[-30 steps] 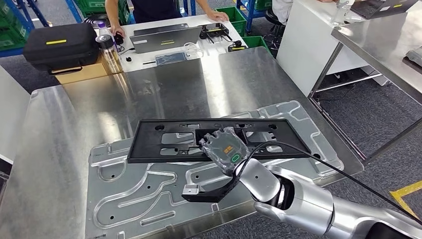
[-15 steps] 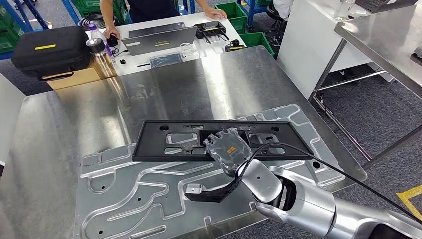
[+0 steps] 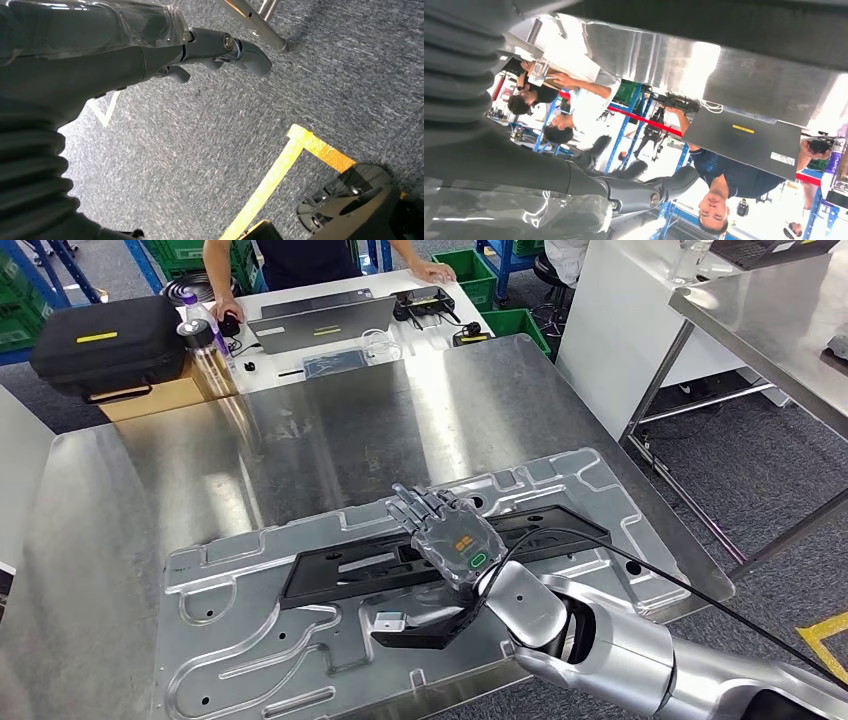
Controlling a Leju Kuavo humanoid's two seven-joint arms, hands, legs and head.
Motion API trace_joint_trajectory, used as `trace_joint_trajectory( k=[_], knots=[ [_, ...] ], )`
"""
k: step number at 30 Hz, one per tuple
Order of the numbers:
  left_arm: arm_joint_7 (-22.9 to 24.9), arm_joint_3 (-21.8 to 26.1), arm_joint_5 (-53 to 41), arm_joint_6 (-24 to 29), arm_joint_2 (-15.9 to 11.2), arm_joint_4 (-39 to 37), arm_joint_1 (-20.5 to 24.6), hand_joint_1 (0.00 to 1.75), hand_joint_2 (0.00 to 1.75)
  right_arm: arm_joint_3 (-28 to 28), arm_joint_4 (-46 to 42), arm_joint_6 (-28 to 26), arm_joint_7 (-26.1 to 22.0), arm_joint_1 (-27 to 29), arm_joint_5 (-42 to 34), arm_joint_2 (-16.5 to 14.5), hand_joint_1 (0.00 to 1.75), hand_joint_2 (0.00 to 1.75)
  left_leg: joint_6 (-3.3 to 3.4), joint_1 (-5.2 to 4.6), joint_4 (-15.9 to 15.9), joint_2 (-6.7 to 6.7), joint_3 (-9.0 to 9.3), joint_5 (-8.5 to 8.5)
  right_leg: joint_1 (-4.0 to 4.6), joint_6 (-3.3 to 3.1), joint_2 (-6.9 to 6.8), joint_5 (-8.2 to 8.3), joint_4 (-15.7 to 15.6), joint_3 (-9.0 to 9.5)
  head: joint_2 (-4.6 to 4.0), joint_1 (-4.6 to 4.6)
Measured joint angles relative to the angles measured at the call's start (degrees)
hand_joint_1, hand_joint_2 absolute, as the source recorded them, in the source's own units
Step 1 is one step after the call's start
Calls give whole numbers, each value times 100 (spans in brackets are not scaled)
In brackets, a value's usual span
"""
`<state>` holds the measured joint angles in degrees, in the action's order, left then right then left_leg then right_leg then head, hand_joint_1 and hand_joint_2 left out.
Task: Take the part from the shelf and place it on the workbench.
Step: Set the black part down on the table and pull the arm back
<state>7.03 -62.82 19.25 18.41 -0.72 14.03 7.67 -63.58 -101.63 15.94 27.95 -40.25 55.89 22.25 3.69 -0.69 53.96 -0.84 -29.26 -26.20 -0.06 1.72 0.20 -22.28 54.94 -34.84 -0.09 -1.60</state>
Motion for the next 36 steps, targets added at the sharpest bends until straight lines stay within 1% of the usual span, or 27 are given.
trace_joint_trajectory(
  k=[17,22,24,25,26,27,28,29,30,31,32,33,34,35,36],
  knots=[
    [-8,0,-4,-62,-4,0,0,0,0,2,0,-14,0,0,0,0,0,0,1,-4,1,0,3,0,-4,1,-1,1,-1,3,0,0],
    [-29,0,-4,-78,-10,0,-1,0,0,2,2,-16,0,3,2,0,0,0,36,-36,39,2,-15,-13,-28,32,-5,24,-12,5,0,0],
    [-51,0,-4,-91,-10,0,0,0,0,3,1,-16,0,4,5,0,0,0,62,-37,22,3,-9,26,-31,62,-2,57,-26,12,0,0],
    [-59,0,-4,-94,-6,1,2,0,0,8,0,-16,0,6,7,2,0,0,73,-17,-18,12,11,70,-32,83,0,53,-27,14,0,-1],
    [-64,0,-4,-96,-2,1,4,0,0,12,-2,-16,1,5,8,4,0,0,89,8,-69,23,28,117,-25,107,4,-15,30,-7,0,5],
    [-67,0,-4,-96,2,2,7,0,0,16,-3,-16,3,5,9,9,0,0,103,38,-120,37,44,159,-18,132,8,-154,195,-69,0,11],
    [-69,0,-4,-97,5,2,7,0,0,20,-3,-16,5,10,10,14,0,0,109,61,-150,50,52,185,-24,155,9,-362,493,-184,0,17],
    [-69,0,-4,-99,4,2,7,0,0,19,-3,-16,7,17,10,17,0,0,117,71,-158,57,44,196,-34,180,10,-588,888,-335,0,24],
    [-69,0,-4,-100,4,2,5,0,0,19,-1,-16,8,30,11,20,0,0,114,82,-157,61,33,205,-56,208,9,-761,1279,-478,0,24],
    [-69,0,-4,-103,4,2,3,0,0,17,0,-15,7,43,11,23,0,0,102,96,-154,63,23,212,-85,237,7,-843,1540,-560,0,24],
    [-69,0,-4,-105,4,2,1,0,0,17,1,-15,8,50,11,26,0,0,86,116,-149,63,12,220,-115,269,5,-814,1591,-542,0,24],
    [-69,0,-4,-108,5,2,1,0,0,17,2,-14,8,53,11,29,0,0,63,142,-139,62,4,223,-150,308,-1,-683,1397,-402,0,24],
    [-70,0,-4,-110,5,2,1,0,0,17,2,-14,8,52,11,32,0,0,30,170,-118,60,-3,218,-190,351,-10,-497,1005,-161,0,25],
    [-71,0,-4,-111,1,2,2,0,0,19,3,-14,9,49,11,33,0,0,-13,188,-91,55,-20,205,-216,399,-11,-368,576,102,0,27],
    [-73,0,-3,-112,-1,2,5,0,0,19,2,-14,9,47,12,34,0,0,-63,194,-56,51,-41,194,-224,404,4,-266,245,292,1,29]
  ],
)
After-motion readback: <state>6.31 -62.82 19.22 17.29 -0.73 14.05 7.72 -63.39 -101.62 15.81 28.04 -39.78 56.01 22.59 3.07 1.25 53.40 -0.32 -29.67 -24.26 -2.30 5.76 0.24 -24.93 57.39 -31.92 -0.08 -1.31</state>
